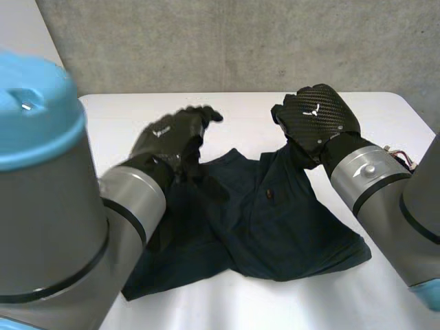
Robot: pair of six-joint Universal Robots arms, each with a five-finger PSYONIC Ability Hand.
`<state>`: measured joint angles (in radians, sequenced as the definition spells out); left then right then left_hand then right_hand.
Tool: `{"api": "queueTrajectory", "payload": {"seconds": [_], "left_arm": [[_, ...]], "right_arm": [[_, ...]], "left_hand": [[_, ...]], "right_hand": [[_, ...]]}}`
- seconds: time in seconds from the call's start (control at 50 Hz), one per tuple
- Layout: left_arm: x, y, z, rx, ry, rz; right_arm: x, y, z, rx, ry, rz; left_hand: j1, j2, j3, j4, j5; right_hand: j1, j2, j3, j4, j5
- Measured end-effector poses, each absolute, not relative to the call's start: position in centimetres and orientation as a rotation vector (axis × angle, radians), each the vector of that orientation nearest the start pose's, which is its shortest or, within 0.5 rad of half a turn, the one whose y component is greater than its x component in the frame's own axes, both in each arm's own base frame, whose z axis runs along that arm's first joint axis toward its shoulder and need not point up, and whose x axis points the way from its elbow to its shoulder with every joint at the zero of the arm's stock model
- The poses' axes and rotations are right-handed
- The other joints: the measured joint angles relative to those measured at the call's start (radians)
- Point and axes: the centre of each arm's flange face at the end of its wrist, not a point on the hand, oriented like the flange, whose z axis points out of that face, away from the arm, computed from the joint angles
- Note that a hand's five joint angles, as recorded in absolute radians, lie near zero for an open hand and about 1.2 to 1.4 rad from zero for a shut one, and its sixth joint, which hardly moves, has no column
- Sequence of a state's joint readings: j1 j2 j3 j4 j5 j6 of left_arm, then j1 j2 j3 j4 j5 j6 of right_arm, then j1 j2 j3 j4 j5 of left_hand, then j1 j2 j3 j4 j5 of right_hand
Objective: Fold the shorts.
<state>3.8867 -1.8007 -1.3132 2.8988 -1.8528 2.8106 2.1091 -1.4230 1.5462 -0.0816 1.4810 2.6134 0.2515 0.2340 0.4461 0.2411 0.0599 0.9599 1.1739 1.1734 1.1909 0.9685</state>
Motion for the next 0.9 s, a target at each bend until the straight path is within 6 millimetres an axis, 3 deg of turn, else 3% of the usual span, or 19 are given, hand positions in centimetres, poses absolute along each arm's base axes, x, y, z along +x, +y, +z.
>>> {"api": "queueTrajectory", "payload": {"seconds": [0.16, 0.3, 0.4, 0.62, 0.7, 0.74, 0.78, 0.82, 0.9], "left_arm": [[-31.7, -14.8, 25.2, -0.309, -2.246, 1.489], [-29.3, -16.1, 20.0, -0.295, -2.502, 1.442], [-27.9, -16.1, 17.8, -0.353, -2.627, 1.405], [-27.4, -14.8, 16.3, -0.62, -2.692, 1.389], [-27.7, -15.7, 15.3, -0.69, -2.697, 1.417], [-27.9, -16.6, 14.4, -0.723, -2.702, 1.442], [-28.1, -17.3, 13.9, -0.743, -2.703, 1.462], [-28.3, -18.5, 13.3, -0.767, -2.696, 1.504], [-29.0, -20.8, 13.6, -0.779, -2.642, 1.628]], "right_arm": [[29.2, -22.1, 27.8, -1.217, 1.881, -2.164], [28.8, -21.8, 28.8, -1.204, 1.845, -2.196], [28.7, -21.6, 28.5, -1.215, 1.845, -2.181], [29.0, -21.8, 27.2, -1.241, 1.875, -2.135], [29.0, -21.9, 27.0, -1.242, 1.881, -2.129], [29.0, -22.0, 27.0, -1.243, 1.884, -2.127], [29.0, -22.0, 27.0, -1.244, 1.887, -2.125], [28.9, -21.9, 26.9, -1.249, 1.893, -2.12], [28.8, -21.8, 26.6, -1.274, 1.912, -2.102]], "left_hand": [[0.0, 0.0, 0.0, 0.0, 0.0], [-0.028, -0.017, 0.0, -0.02, -0.009], [-0.028, -0.019, 0.0, -0.02, -0.009], [-0.008, -0.002, -0.009, -0.004, 0.007], [0.293, 0.279, 0.078, 0.275, 0.282], [0.535, 0.523, 0.299, 0.506, 0.508], [0.603, 0.6, 0.374, 0.581, 0.581], [0.836, 0.855, 0.639, 0.847, 0.842], [0.879, 0.956, 0.737, 0.951, 0.915]], "right_hand": [[0.0, 0.0, 0.0, 0.0, 0.0], [0.0, 0.0, 0.0, 0.0, 0.0], [0.0, 0.0, 0.0, 0.0, 0.0], [0.0, 0.0, 0.0, 0.0, 0.0], [0.0, 0.0, 0.0, 0.0, 0.0], [0.0, 0.0, 0.0, 0.0, 0.0], [0.0, 0.0, 0.0, 0.0, 0.0], [0.0, 0.0, 0.0, 0.0, 0.0], [0.0, 0.0, -0.001, 0.0, 0.0]]}}
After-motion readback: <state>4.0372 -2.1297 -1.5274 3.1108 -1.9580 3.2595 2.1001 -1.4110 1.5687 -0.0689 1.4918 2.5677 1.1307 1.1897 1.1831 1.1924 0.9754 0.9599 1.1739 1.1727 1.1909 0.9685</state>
